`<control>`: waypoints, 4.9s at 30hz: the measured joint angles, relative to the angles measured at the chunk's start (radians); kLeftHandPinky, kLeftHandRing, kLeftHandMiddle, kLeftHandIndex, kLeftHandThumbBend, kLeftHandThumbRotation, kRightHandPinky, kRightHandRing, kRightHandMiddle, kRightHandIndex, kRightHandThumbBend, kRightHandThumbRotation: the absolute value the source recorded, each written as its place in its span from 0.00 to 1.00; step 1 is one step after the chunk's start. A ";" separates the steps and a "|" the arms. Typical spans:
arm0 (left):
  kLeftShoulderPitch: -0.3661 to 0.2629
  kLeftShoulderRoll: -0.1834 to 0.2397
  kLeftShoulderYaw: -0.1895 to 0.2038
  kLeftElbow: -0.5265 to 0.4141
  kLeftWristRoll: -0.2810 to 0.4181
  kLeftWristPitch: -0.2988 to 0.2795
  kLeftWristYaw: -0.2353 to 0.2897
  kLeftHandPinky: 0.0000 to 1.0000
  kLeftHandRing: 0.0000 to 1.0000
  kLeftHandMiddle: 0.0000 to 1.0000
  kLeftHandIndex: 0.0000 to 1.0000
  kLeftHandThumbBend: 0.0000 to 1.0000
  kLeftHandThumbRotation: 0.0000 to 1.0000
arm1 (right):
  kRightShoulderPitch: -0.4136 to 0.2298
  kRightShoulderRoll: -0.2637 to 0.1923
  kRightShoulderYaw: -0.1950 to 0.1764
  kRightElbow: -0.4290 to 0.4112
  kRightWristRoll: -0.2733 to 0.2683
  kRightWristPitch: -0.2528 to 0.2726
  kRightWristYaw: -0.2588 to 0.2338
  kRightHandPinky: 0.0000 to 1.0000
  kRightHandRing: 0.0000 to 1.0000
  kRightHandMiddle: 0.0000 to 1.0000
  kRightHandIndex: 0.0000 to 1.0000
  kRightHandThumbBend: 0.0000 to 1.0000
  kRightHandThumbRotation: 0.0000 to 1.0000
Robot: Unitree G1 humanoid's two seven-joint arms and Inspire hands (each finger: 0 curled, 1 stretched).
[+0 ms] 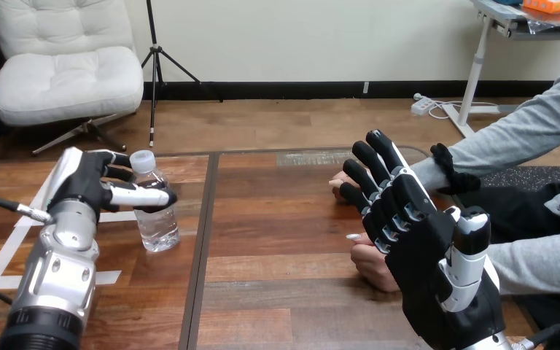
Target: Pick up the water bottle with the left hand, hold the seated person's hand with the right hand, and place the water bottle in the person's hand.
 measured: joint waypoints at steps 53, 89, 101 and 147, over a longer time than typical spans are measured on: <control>-0.002 -0.020 0.085 0.148 -0.235 -0.246 -0.055 0.85 0.88 0.88 0.89 0.93 0.02 | 0.002 0.000 0.000 0.000 0.000 0.000 -0.003 0.99 1.00 1.00 1.00 0.99 1.00; -0.003 -0.065 0.123 0.267 -0.301 -0.306 -0.026 0.78 0.81 0.81 0.81 0.92 0.00 | 0.006 0.000 -0.001 0.000 0.008 0.000 0.003 1.00 1.00 1.00 1.00 1.00 1.00; -0.003 -0.065 0.128 0.267 -0.300 -0.306 -0.027 0.75 0.80 0.81 0.79 0.91 0.00 | 0.006 0.000 -0.001 0.000 0.008 0.000 0.003 1.00 1.00 1.00 1.00 1.00 1.00; -0.001 -0.068 0.122 0.261 -0.249 -0.343 0.031 0.33 0.39 0.45 0.45 0.74 0.00 | 0.009 0.000 -0.001 0.000 0.008 0.000 0.002 0.99 1.00 1.00 1.00 1.00 1.00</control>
